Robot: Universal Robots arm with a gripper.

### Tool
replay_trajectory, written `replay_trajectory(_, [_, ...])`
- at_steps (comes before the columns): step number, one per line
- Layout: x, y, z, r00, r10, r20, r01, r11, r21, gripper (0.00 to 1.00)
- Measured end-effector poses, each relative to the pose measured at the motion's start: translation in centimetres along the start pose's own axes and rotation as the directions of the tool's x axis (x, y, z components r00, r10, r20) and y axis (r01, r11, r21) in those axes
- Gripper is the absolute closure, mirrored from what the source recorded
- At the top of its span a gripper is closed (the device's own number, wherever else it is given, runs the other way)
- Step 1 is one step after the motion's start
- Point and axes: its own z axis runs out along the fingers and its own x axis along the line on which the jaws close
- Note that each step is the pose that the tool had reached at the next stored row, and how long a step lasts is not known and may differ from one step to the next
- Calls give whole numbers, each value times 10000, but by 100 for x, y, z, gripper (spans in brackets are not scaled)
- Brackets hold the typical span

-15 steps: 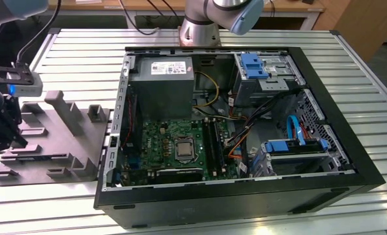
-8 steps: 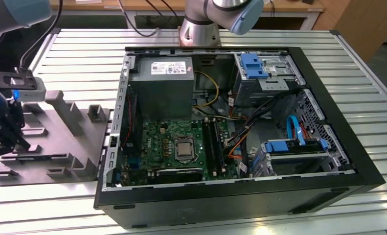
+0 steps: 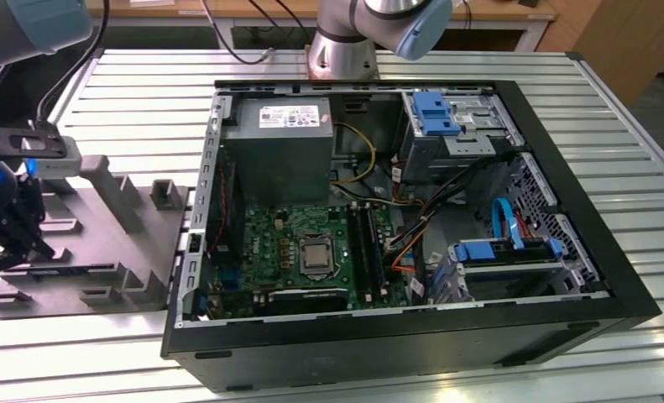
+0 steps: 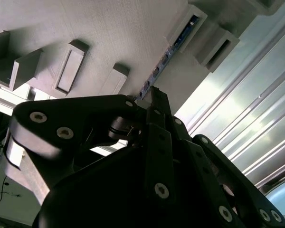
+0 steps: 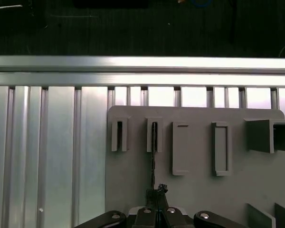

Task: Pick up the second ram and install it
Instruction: 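Pick up the second ram and move it above second insertion slot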

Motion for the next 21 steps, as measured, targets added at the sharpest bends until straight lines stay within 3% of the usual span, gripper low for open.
replay_trajectory(7, [3,-4,99,10000,-43,-5,43,10000,-5,90])
replay_trajectory(15, [3,-5,103,10000,-50,-8,50,10000,-5,90])
replay_trajectory(20, [3,-5,104,10000,-50,-21,50,10000,-4,70])
replay_trajectory(21, [3,-5,104,10000,-50,-22,50,10000,-4,70])
